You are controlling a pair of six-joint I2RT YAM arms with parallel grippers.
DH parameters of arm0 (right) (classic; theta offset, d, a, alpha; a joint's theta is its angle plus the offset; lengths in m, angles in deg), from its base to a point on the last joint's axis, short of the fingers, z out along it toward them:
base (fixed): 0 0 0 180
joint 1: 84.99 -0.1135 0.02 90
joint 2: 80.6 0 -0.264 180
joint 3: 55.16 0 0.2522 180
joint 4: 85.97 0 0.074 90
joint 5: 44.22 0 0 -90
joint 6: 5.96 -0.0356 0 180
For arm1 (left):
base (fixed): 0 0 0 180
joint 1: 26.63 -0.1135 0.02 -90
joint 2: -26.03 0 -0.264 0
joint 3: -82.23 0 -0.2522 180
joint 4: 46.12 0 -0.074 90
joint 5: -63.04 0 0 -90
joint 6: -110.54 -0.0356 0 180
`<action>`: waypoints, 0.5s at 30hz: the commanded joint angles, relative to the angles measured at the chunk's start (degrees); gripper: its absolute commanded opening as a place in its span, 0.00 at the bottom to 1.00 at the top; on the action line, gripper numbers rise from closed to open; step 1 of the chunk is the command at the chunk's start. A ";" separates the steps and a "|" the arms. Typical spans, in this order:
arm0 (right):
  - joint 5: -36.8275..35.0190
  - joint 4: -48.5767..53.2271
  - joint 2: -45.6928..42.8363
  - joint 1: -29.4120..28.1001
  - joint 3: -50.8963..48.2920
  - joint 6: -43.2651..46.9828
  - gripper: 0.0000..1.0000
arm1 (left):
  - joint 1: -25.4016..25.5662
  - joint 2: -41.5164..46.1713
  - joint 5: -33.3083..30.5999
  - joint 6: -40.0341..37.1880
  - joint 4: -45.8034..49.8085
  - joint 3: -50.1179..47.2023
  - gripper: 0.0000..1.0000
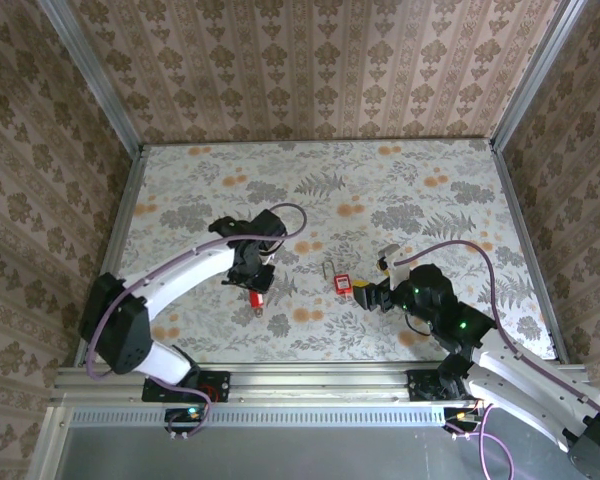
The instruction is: Unlock with the key
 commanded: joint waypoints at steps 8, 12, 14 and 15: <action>2.05 -0.41 -2.87 0.05 -1.58 -3.23 0.81 | 1.85 -12.59 -5.47 -1.54 7.61 6.65 0.00; 2.32 -0.04 -3.33 0.10 -1.77 -3.70 0.81 | 2.80 -18.11 -6.59 -1.86 8.87 10.37 0.00; 2.35 0.26 -3.77 0.06 -1.77 -4.29 0.81 | 3.14 -20.02 -6.12 -1.79 8.72 11.87 0.00; 2.48 0.40 -4.03 0.08 -1.81 -4.45 0.81 | 3.44 -20.95 -5.82 -1.79 8.90 12.69 0.00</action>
